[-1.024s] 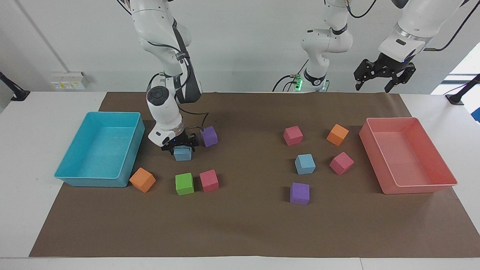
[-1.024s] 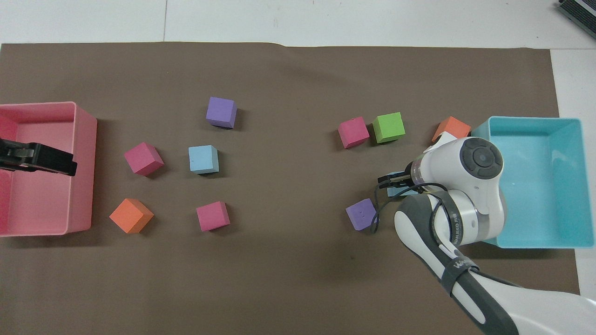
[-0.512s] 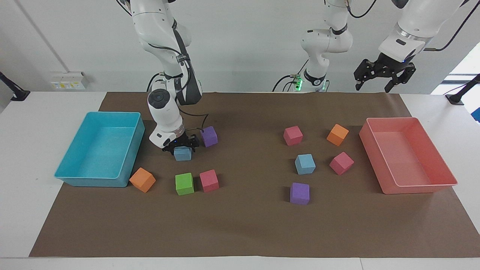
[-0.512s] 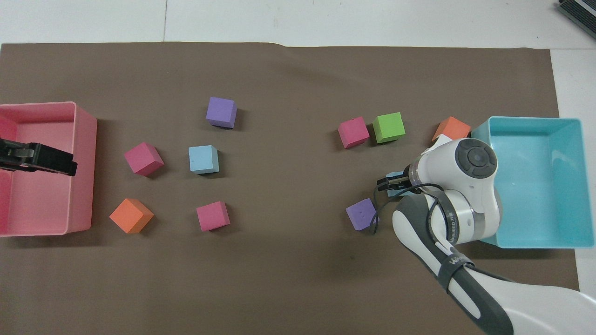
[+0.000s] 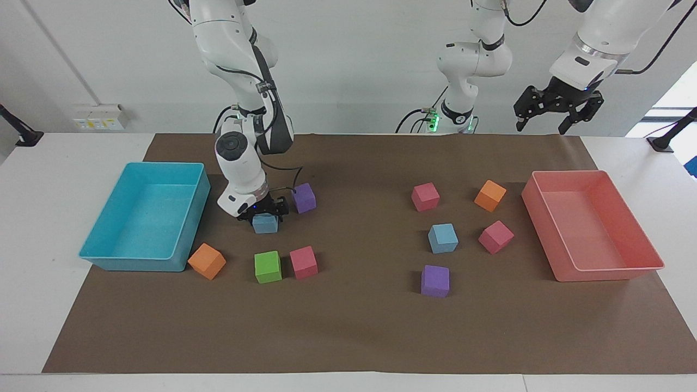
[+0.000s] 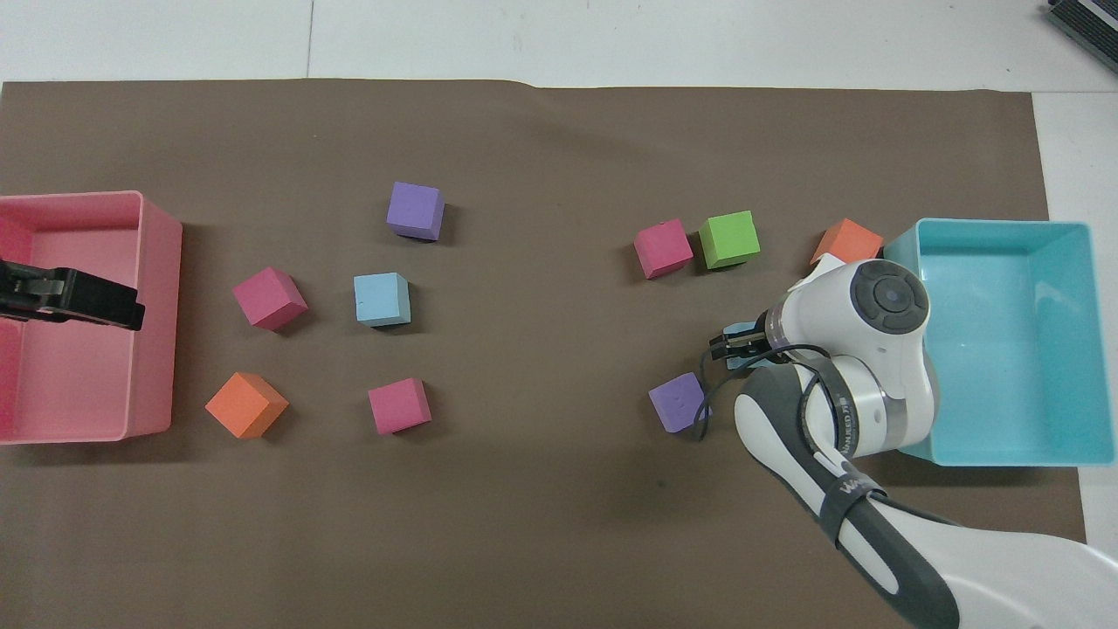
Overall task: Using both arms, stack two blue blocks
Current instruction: 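Lower the right gripper and close it on the light blue cube, then carry the light blue cube with the right gripper to the table center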
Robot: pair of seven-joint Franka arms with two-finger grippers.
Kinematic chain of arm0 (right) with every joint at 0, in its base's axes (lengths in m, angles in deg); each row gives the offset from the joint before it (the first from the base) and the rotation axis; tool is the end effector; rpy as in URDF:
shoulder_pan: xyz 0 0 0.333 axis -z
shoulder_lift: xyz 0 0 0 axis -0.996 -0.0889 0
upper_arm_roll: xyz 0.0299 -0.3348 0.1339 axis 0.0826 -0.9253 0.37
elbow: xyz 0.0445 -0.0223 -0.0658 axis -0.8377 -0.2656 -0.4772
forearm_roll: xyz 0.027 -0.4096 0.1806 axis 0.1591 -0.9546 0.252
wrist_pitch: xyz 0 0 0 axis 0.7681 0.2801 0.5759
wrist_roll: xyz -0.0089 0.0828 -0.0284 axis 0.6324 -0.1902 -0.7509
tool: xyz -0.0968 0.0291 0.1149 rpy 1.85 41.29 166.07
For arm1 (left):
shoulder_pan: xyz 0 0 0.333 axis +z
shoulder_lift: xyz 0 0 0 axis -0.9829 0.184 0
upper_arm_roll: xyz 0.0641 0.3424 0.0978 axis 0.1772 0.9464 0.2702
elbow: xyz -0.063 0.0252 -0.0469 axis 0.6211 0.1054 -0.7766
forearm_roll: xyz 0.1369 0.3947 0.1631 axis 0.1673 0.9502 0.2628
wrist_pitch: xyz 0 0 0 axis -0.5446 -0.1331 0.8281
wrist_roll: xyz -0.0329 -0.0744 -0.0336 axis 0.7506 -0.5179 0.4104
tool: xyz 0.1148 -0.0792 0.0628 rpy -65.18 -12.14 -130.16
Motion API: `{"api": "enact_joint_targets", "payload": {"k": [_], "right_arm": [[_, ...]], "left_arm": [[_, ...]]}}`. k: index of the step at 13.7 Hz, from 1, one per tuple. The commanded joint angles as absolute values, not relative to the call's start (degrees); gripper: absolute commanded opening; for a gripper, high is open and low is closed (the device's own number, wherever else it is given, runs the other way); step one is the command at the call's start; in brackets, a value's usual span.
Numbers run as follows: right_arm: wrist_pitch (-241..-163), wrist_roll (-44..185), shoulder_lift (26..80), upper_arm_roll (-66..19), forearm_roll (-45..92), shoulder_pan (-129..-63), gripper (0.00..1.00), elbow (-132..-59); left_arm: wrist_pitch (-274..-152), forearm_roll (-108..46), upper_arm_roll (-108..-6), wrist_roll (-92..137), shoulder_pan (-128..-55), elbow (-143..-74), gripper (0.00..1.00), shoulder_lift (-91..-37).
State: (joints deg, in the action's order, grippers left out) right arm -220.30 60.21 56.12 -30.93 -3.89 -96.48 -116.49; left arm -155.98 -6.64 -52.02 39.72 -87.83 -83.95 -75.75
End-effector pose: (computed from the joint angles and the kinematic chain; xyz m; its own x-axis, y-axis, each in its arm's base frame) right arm 0.5904 0.1231 0.2490 0.9928 0.1177 -0.0244 0.1168 -0.9925 -0.0355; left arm 0.5790 -0.0708 0.6740 0.9883 -0.1476 -0.0394 -0.1469 -0.9889 0.0213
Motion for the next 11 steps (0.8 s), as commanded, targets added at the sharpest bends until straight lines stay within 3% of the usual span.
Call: {"api": "enact_joint_targets", "payload": {"k": [1, 4, 11], "right_arm": [[-219.9, 60.1, 56.1, -31.0, -3.0, -96.4, 0.00, -116.0], [-217.0, 60.0, 57.2, -31.0, -2.9, -96.3, 0.00, -113.9], [-199.3, 55.3, 61.8, -30.8, -3.2, -97.2, 0.00, -101.7]], "left_arm": [[-155.3, -6.3, -52.6, 40.5, -86.8, -84.5, 1.00, -76.8], [-155.3, -6.3, -52.6, 40.6, -86.8, -84.5, 1.00, -76.8], [-155.3, -6.3, -52.6, 40.6, -86.8, -84.5, 1.00, -76.8]]}}
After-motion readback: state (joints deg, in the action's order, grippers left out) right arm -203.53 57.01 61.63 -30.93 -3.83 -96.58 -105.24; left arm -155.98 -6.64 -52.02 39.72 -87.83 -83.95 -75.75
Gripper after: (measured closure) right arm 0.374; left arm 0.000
